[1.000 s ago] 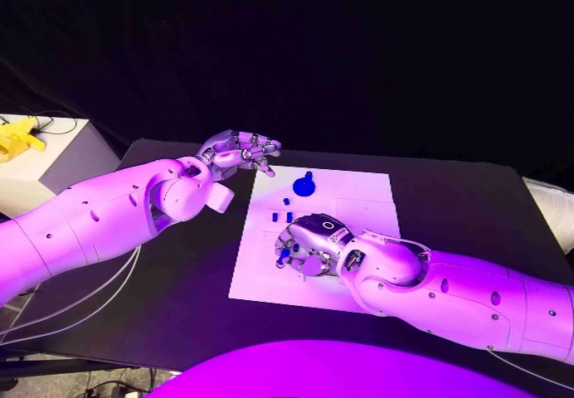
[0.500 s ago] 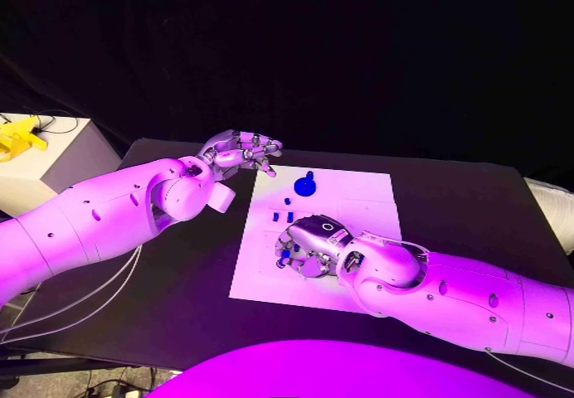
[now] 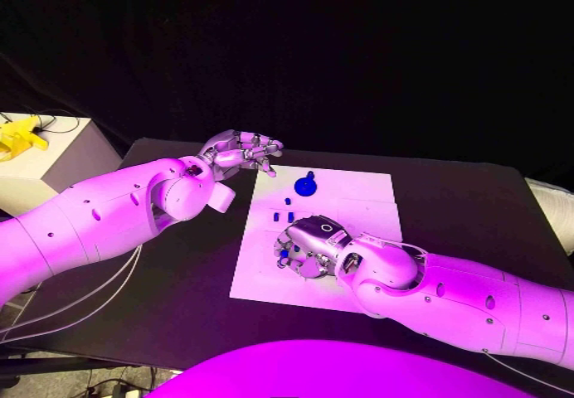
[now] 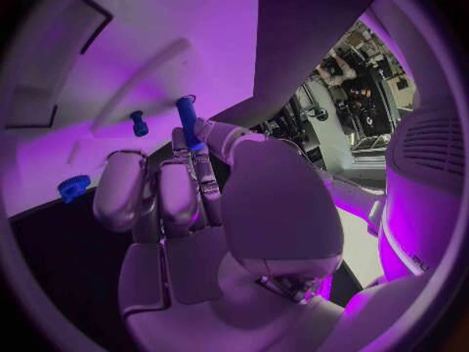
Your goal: Assemble the parts on the task board
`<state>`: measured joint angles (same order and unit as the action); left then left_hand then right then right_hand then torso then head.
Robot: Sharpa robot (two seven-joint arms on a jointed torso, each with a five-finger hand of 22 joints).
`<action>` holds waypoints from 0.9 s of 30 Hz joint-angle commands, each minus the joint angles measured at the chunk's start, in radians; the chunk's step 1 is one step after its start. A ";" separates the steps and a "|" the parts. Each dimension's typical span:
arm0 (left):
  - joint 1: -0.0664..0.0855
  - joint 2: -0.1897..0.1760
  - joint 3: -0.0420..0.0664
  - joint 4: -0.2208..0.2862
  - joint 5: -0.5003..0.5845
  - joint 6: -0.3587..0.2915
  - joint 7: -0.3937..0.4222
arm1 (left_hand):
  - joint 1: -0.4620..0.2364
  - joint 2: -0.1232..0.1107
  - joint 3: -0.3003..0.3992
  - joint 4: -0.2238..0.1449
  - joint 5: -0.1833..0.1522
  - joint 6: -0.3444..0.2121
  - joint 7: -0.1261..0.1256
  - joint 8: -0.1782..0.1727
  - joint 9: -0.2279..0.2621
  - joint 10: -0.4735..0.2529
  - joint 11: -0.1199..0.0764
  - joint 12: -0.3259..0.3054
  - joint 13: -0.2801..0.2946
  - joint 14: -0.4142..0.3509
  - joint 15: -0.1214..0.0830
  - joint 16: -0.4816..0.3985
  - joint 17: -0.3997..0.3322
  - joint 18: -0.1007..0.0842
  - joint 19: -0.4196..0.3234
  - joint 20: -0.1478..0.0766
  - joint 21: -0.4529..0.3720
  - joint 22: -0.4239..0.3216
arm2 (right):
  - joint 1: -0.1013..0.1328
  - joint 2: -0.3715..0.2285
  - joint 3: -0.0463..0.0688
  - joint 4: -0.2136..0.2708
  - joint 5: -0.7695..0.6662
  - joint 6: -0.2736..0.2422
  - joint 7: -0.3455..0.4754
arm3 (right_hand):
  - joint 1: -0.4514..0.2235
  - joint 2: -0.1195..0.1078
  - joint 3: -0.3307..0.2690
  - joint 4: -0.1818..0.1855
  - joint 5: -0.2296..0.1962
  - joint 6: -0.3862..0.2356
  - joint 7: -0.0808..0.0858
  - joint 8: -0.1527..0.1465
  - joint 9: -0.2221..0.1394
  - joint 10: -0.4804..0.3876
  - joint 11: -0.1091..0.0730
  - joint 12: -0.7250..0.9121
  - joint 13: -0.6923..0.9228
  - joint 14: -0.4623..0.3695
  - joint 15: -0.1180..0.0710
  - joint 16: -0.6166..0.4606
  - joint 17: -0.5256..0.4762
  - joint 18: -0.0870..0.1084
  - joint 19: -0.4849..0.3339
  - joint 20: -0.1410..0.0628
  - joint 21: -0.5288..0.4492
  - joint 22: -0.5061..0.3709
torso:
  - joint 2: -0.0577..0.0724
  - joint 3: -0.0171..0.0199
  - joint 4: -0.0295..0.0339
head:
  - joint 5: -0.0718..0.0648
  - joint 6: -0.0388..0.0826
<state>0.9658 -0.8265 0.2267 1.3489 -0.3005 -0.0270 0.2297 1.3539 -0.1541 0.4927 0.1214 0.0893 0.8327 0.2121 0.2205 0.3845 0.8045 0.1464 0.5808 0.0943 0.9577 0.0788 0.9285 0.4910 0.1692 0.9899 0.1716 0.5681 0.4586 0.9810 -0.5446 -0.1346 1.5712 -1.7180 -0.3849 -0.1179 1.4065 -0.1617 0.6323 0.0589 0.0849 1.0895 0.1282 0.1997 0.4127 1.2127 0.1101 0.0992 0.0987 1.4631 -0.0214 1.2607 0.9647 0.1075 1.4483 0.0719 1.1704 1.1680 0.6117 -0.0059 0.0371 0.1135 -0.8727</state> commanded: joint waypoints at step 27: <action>0.000 -0.002 0.001 0.001 0.005 0.028 -0.006 | 0.001 0.013 -0.009 0.004 0.000 -0.003 0.001 -0.002 -0.001 0.004 0.006 -0.004 -0.002 0.000 0.003 -0.007 0.003 0.013 0.008 0.000 -0.008 -0.005 | -0.014 -0.015 -0.006 0.020 -0.054 -0.043 -0.026 | 0.000 0.010 0.035 -0.037 0.004 0.003 0.004 0.004 0.004 0.061 -0.051 -0.001 0.002 0.001 -0.005 0.000 0.002 -0.018 -0.001 -0.002 -0.005 0.002 | 0.001 0.0006 -0.0005 | 0.004 0.000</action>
<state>0.9658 -0.8294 0.2267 1.3486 -0.3004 -0.0191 0.2204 1.3539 -0.1541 0.4884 0.1257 0.0893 0.8327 0.2120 0.2205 0.3846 0.8082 0.1500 0.5808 0.0932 0.9577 0.0788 0.9285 0.4924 0.1692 0.9899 0.1716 0.5643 0.4543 0.9698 -0.5590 -0.1391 1.5903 -1.7523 -0.4251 -0.1326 1.4068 -0.1617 0.6415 0.0493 0.0861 1.0915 0.1302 0.1997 0.4158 1.2126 0.1101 0.0955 0.0998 1.4632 -0.0213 1.2607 0.9656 0.1076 1.4484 0.0719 1.1704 1.1681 0.6120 -0.0054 0.0362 0.1163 -0.8727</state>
